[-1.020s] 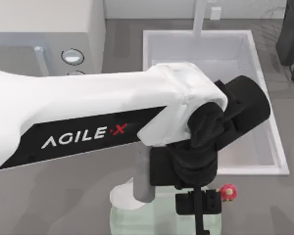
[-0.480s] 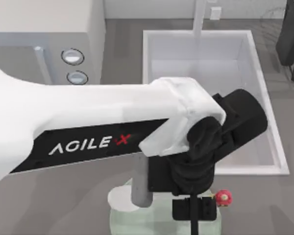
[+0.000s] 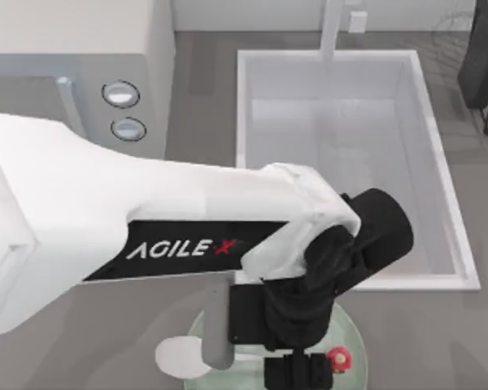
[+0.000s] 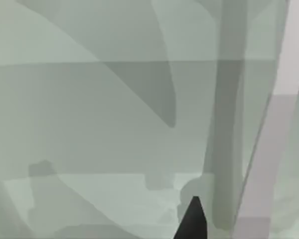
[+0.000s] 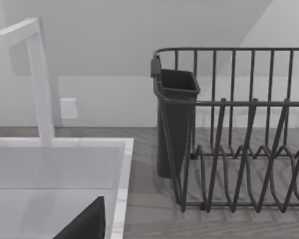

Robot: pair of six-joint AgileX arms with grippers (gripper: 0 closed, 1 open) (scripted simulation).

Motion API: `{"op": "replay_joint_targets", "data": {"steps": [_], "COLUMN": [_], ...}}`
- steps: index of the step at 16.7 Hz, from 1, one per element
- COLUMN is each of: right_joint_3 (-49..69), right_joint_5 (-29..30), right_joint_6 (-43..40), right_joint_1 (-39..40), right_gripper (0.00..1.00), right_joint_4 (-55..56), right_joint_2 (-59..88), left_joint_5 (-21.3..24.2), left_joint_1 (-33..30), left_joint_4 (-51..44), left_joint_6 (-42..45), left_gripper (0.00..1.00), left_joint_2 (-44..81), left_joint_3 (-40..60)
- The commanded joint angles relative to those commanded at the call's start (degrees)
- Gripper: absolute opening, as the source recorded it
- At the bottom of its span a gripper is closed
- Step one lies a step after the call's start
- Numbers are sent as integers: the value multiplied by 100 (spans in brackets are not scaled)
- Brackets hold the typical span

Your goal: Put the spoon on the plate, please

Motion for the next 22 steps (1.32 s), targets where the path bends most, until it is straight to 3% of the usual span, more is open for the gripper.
{"op": "replay_joint_targets", "data": {"steps": [5, 18, 22], "right_joint_3": [0, 0, 0], "right_joint_5": [0, 0, 0], "right_joint_6": [0, 0, 0], "right_joint_1": [0, 0, 0], "right_gripper": [100, 100, 100], "right_joint_4": [0, 0, 0], "right_joint_2": [0, 0, 0], "left_joint_5": [0, 0, 0], "left_joint_1": [0, 0, 0], "left_joint_4": [0, 0, 0], "left_joint_6": [0, 0, 0], "left_gripper": [0, 98, 100], "left_joint_2": [0, 0, 0], "left_joint_3": [0, 0, 0]}}
